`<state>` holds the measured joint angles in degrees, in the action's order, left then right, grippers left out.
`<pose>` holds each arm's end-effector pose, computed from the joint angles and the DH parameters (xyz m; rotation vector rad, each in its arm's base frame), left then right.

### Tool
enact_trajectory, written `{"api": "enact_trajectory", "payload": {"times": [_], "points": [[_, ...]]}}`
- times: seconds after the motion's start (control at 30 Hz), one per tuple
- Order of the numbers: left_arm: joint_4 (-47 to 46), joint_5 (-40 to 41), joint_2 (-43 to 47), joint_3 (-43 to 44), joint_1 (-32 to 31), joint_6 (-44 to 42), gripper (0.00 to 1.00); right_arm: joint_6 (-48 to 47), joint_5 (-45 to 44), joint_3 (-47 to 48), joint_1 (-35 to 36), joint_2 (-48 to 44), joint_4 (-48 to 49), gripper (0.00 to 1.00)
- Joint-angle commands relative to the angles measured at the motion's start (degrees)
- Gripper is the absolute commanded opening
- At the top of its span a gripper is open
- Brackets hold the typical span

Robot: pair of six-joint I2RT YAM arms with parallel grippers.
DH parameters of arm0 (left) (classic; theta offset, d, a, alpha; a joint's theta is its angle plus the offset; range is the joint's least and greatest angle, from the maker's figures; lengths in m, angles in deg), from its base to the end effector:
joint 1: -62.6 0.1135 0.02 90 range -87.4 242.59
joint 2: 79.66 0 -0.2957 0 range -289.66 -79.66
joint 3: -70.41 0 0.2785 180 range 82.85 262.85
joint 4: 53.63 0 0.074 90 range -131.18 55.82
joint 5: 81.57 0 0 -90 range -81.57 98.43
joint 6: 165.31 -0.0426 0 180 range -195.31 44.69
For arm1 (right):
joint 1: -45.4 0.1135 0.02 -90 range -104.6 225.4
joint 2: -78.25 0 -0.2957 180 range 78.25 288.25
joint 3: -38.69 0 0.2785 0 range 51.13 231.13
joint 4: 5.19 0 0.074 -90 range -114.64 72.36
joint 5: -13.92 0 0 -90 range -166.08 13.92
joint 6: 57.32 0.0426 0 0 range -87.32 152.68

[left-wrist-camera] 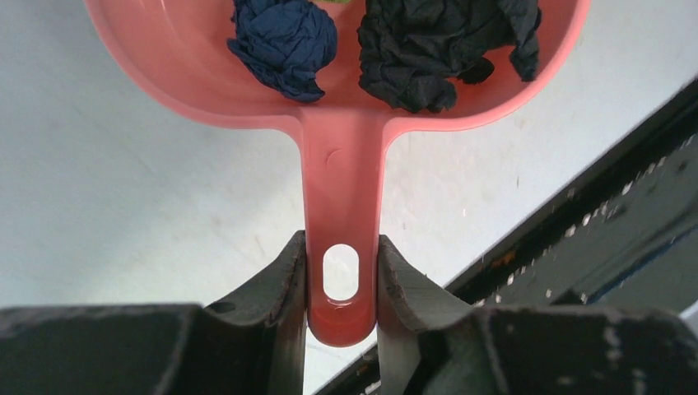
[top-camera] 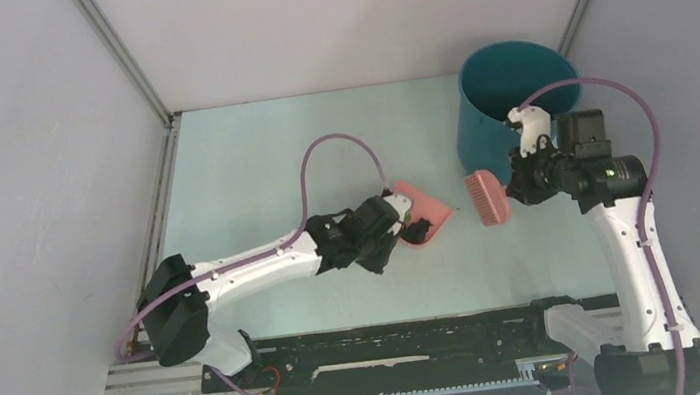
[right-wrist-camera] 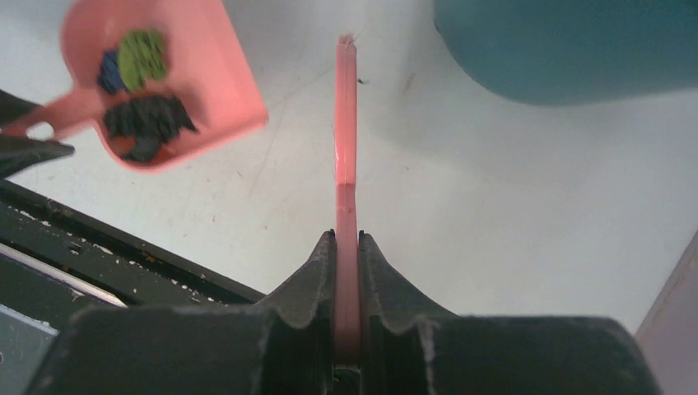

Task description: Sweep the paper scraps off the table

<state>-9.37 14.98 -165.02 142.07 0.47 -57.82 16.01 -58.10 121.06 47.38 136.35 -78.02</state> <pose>0.1578 -0.2880 0.2437 0.9541 2.4373 -0.3660 0.1928 0.0198 0.3932 -0.5252 2.3211 0.2579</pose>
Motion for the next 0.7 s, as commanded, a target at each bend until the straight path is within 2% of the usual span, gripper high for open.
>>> {"api": "enact_trajectory", "payload": {"times": [0.0,0.2,0.43,0.67], "points": [[2.69,2.72,-2.16,10.08,3.23,-3.00,0.00,-4.94,3.19,-1.31,-6.67,-3.47,-5.65,0.00],[6.81,2.55,-8.09,24.85,7.17,-4.72,0.00,-9.19,4.78,-7.47,-11.22,-7.65,-7.26,0.00],[12.76,6.20,-16.75,43.15,8.61,-7.54,0.00,-10.92,6.33,-7.27,-14.03,-7.72,-8.21,0.00],[14.04,7.32,-19.38,51.15,9.08,-8.38,0.00,-11.45,7.07,-7.22,-14.19,-8.15,-8.32,0.00]]}}
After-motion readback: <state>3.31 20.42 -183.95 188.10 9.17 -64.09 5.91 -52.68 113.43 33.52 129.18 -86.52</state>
